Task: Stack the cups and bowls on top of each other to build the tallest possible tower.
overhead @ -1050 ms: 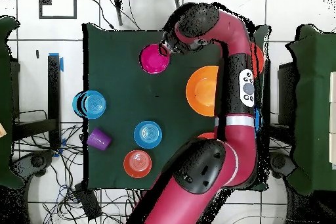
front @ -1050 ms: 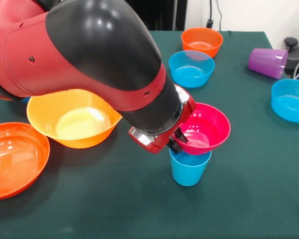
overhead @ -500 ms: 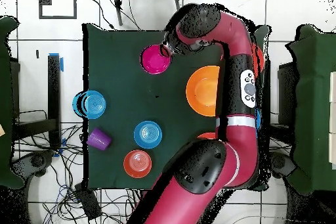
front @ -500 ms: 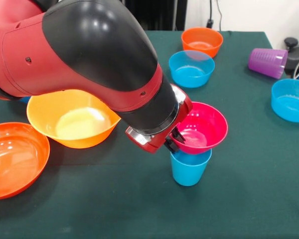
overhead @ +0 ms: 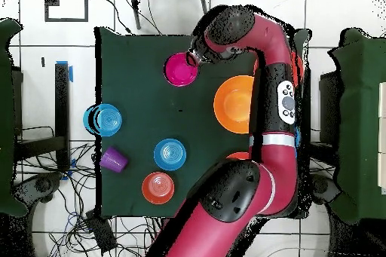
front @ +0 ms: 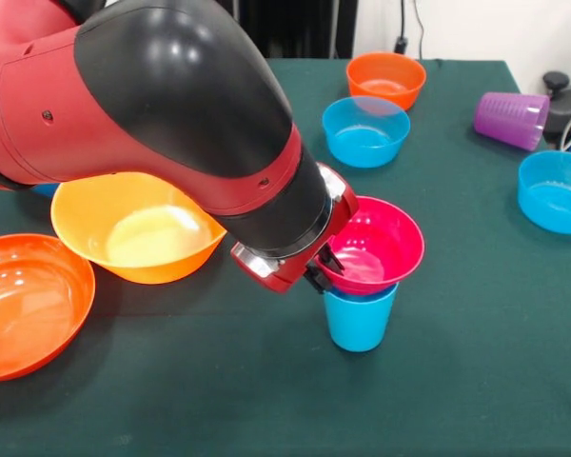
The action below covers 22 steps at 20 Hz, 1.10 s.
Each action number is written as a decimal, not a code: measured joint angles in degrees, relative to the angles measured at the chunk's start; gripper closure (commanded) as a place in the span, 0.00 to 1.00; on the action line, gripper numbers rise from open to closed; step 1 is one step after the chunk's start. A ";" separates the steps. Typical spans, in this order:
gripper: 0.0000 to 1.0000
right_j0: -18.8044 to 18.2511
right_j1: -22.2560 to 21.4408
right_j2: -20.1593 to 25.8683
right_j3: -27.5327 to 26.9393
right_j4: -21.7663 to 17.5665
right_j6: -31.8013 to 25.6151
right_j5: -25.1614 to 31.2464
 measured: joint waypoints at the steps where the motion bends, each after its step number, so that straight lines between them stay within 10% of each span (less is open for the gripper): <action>1: 1.00 0.07 0.11 0.00 -0.40 0.00 0.00 0.01; 22: 1.00 2.06 1.77 0.02 -7.38 -0.01 0.00 0.02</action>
